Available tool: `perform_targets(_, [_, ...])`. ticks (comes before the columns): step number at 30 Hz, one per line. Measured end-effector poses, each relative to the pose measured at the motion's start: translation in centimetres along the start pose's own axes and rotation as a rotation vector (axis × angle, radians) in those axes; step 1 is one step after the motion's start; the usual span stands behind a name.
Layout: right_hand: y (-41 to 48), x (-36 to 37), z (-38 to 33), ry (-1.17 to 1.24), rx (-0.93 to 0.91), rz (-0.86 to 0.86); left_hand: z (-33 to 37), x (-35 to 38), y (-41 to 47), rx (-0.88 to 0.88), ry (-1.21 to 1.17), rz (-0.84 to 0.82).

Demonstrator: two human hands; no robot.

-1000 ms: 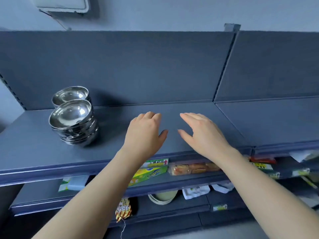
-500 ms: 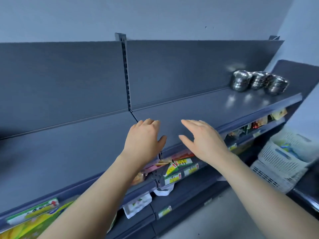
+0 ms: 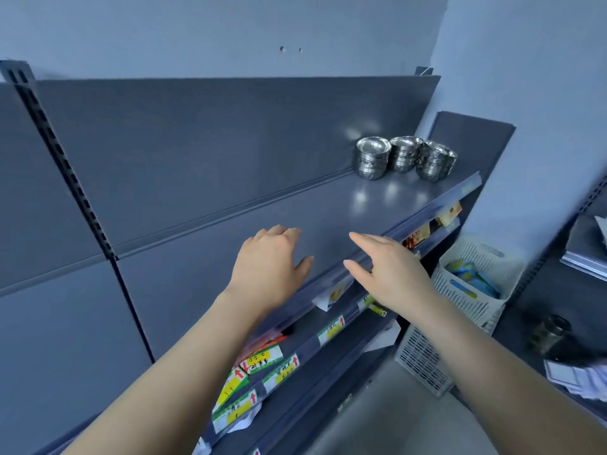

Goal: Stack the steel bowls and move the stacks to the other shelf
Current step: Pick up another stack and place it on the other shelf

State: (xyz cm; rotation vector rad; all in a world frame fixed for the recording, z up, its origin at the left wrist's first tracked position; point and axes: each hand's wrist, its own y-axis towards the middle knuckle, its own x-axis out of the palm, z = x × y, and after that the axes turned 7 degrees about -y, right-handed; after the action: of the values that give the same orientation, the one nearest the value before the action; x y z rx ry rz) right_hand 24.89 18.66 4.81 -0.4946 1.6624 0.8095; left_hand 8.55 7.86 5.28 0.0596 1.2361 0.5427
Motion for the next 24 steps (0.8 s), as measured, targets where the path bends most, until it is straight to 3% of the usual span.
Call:
perform_targets(14, [14.1,1.3,12.3,-0.007,0.144,-0.005,2.1,7.1,20.2,0.103,-0.055,-0.077])
perform_targets(24, [22.1,3.7,21.4,0.078,0.203,-0.028,3.7,13.5,30.8,0.039,-0.079,-0.135])
